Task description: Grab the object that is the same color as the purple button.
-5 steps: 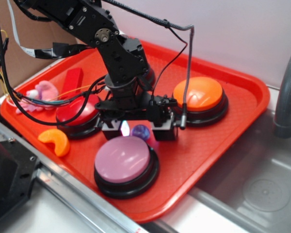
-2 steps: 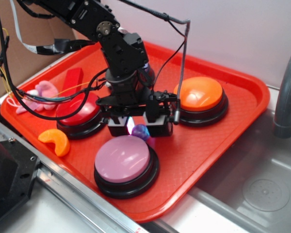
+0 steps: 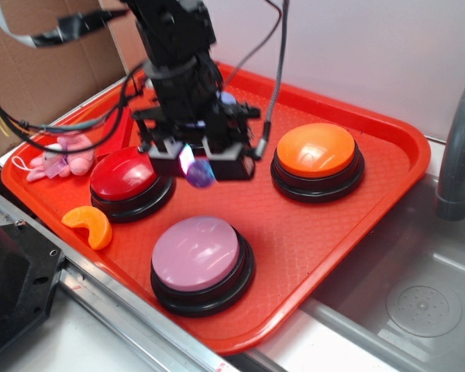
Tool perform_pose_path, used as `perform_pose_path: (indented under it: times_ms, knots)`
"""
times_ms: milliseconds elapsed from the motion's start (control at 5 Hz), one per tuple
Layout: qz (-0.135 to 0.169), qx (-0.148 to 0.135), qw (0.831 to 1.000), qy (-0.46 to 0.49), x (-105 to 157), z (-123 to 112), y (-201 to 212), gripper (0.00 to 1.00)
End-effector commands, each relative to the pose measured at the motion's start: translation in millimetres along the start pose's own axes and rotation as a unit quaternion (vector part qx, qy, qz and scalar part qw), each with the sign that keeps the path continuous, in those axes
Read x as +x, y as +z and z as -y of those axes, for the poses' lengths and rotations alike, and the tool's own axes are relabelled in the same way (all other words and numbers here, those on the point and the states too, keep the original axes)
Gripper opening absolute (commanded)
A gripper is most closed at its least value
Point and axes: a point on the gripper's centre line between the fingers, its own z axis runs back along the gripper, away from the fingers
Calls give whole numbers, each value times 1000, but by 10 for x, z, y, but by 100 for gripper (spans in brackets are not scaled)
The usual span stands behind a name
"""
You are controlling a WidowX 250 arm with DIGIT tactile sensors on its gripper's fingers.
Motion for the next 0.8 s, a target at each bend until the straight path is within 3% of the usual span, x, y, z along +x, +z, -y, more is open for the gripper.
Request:
perform_pose_path:
  times_ms: [0, 200, 600]
  knots:
    - [-4, 22, 994, -110, 284, -71, 853, 0]
    - [5, 0, 991, -134, 319, -131, 1144, 0]
    - [54, -46, 989, -132, 288, -257, 1468, 0]
